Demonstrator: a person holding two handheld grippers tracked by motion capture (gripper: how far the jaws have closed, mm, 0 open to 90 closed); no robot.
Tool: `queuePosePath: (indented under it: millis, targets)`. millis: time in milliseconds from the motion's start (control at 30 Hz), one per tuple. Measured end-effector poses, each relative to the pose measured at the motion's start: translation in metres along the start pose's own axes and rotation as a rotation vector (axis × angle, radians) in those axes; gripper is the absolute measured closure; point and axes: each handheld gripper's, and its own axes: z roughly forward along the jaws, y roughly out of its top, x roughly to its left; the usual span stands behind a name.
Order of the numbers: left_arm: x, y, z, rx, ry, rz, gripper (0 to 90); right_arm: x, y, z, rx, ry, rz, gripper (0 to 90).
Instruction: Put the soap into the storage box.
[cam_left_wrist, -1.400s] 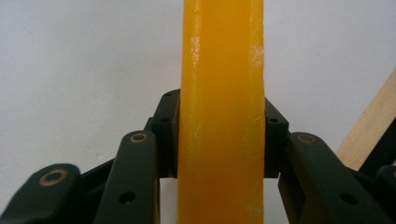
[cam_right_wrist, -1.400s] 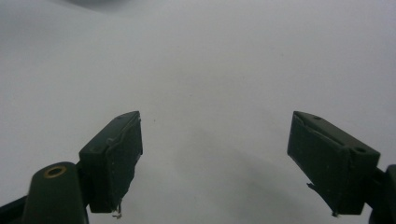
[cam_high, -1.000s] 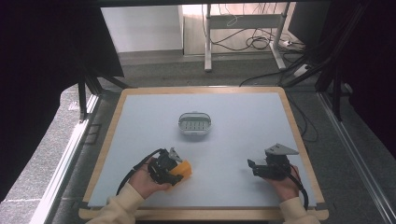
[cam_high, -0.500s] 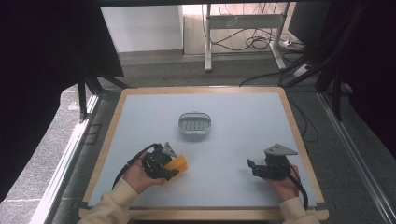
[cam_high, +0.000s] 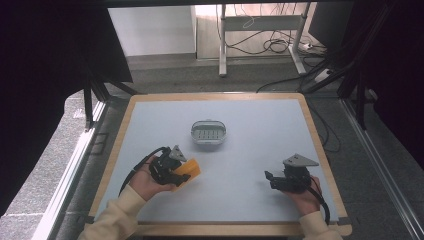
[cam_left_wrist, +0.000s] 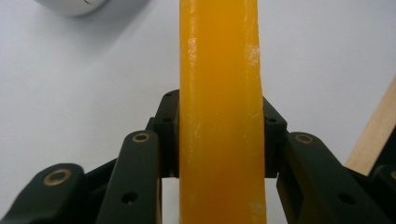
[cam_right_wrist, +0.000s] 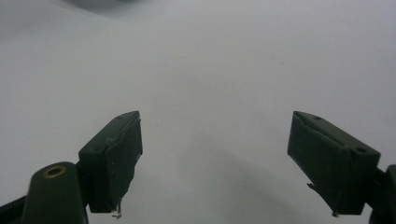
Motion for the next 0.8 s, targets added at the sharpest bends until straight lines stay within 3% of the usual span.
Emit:
queuePosePath:
  millis: [200,600,800]
  targets:
    - [0.006,0.005,-0.001,-0.011,0.015,-0.01,61.6,0.0,0.0,0.0,0.002,-0.005,0.0,18.2]
    - [0.013,0.022,-0.007,-0.026,0.0,0.05,61.6,0.0,0.0,0.0,-0.001,-0.002,0.0,18.1]
    - [0.017,0.029,-0.009,-0.031,0.0,0.045,61.6,0.0,0.0,0.0,-0.006,-0.01,-0.001,18.1]
